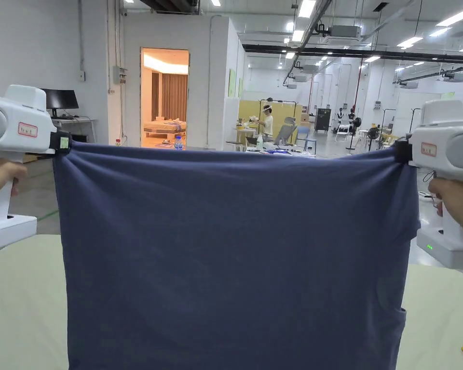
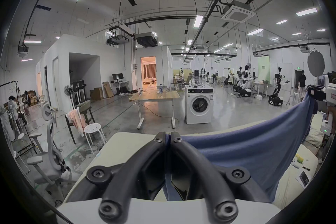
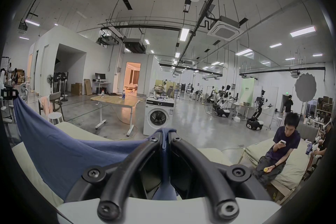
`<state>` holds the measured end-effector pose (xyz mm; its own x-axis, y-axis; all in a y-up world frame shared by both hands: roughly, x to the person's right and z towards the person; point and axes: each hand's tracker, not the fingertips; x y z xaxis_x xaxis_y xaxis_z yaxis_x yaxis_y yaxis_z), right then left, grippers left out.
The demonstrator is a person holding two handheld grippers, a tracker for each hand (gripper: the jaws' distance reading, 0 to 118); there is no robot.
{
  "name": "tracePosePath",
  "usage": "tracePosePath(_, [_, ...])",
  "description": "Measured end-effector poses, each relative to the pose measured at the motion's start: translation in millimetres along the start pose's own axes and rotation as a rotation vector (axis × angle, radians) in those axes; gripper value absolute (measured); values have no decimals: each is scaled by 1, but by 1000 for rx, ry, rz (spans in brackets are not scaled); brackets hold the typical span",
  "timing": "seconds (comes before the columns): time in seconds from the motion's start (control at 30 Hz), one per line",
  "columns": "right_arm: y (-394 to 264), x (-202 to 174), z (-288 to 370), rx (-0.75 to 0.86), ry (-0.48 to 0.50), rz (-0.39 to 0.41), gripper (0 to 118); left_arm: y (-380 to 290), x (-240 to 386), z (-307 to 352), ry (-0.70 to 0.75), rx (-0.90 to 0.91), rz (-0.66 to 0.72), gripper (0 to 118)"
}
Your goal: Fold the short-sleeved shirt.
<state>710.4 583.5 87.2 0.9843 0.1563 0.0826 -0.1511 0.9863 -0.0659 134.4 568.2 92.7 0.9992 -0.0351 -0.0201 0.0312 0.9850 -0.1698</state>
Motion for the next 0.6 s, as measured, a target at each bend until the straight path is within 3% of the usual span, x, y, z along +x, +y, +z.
tracePosePath(0.3, [44,5,-39,27,-40,23,3,39,15,-27,33,42,-25,0])
tracePosePath(0.6, [-9,8,-62,-17,-44,45,3,-16,41,-60,49,-17,-78,0])
